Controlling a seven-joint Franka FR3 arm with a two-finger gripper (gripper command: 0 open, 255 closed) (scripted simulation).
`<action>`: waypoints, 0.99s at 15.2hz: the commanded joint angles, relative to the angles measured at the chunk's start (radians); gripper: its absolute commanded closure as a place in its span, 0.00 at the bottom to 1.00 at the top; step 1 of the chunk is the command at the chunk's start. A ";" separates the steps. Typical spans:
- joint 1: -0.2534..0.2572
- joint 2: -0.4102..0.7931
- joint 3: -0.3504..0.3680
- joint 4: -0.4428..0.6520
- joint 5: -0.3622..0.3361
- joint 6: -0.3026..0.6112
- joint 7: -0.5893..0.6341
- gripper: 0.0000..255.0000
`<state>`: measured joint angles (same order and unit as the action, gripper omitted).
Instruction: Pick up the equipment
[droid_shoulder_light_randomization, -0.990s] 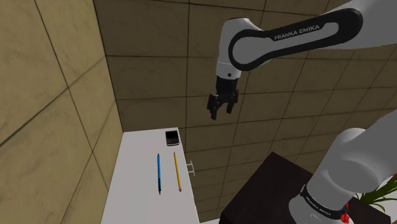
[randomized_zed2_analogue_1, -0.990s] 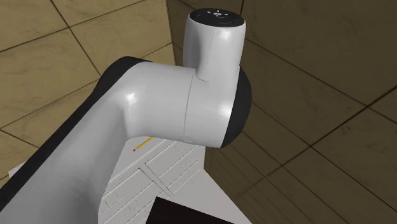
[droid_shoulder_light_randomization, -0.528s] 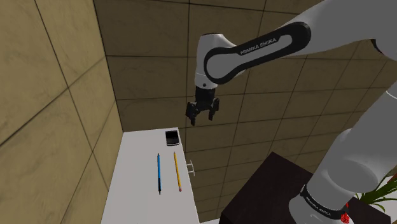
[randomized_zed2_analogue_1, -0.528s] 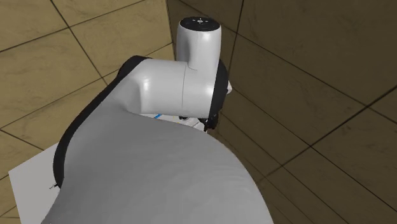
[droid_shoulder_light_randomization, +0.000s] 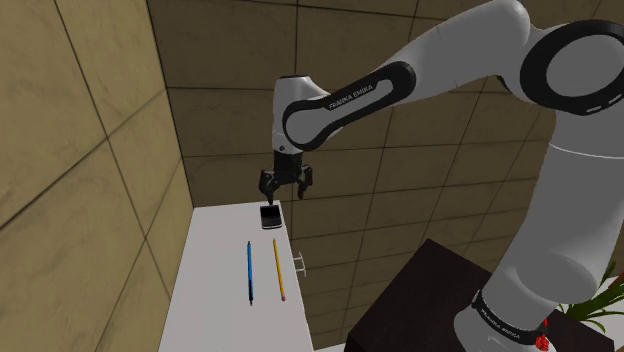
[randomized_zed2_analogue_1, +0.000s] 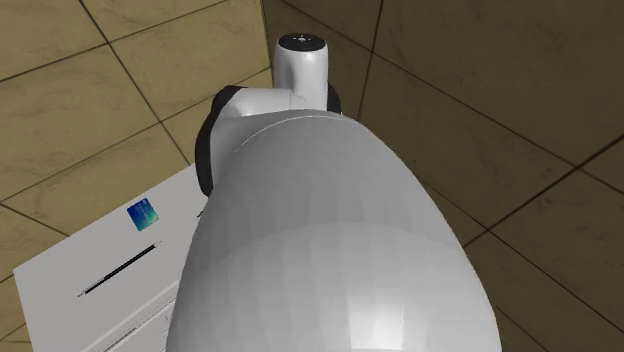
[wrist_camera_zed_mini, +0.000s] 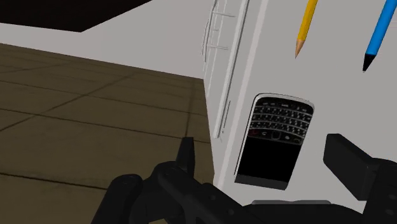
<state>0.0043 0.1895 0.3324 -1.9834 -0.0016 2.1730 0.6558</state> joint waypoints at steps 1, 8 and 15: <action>0.013 0.083 -0.008 0.066 -0.030 0.017 0.050 0.00; 0.046 0.229 -0.031 0.165 -0.075 0.064 0.120 0.00; 0.050 0.255 -0.036 0.152 -0.083 0.102 0.123 1.00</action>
<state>0.0541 0.4422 0.2966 -1.8312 -0.0846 2.2740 0.7792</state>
